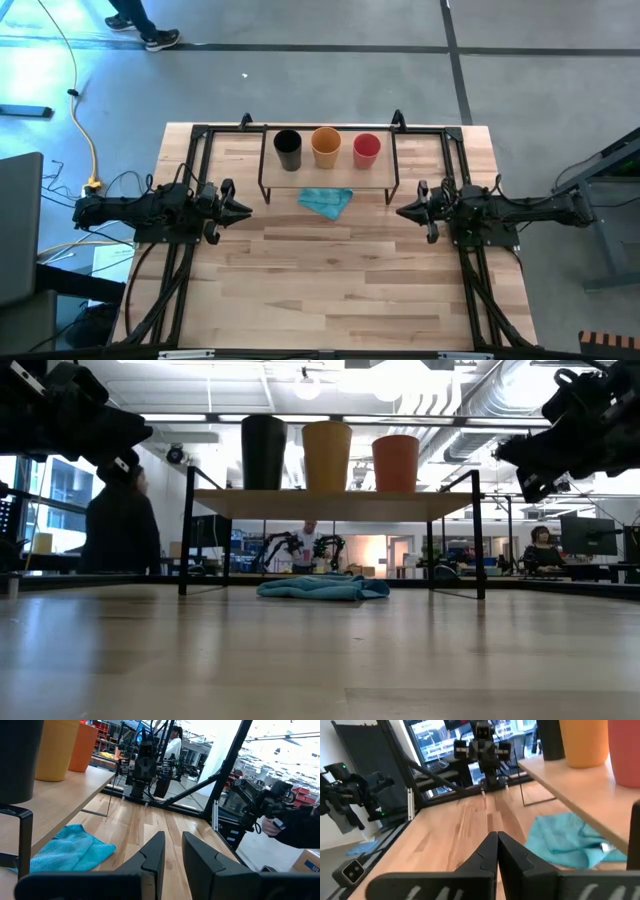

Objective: Stack small to large cups/mugs on shelf
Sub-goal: Return to Home Position

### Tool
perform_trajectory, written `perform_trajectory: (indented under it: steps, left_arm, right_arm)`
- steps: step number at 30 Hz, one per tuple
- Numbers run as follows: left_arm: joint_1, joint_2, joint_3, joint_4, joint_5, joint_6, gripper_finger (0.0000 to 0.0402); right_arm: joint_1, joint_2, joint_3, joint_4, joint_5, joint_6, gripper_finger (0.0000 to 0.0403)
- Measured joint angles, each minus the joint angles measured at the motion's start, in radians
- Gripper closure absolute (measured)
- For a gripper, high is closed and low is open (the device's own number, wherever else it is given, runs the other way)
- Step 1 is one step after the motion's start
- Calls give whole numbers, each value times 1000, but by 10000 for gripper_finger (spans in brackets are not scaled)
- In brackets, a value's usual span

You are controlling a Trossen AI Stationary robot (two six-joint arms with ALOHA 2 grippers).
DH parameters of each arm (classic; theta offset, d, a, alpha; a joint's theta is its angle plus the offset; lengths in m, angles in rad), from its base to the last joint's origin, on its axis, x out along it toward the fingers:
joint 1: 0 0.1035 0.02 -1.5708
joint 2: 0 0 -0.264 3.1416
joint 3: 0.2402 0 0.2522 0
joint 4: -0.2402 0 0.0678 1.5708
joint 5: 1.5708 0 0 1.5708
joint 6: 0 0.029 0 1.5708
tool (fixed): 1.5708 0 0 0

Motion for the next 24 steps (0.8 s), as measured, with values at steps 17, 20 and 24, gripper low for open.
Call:
perform_trajectory:
  steps: [17, 20, 24]
  left_arm:
    - [0, 0, 0, 0, 0, 0, 346]
    - [0, 0, 0, 0, 0, 0, 346]
    - [0, 0, 0, 0, 0, 0, 346]
  right_arm:
    - [-40, -212, 0, 7, 54, -93, 400]
    - [-40, -225, 0, -33, 54, -91, 400]
    - [-40, -225, -1, -74, 52, -71, 400]
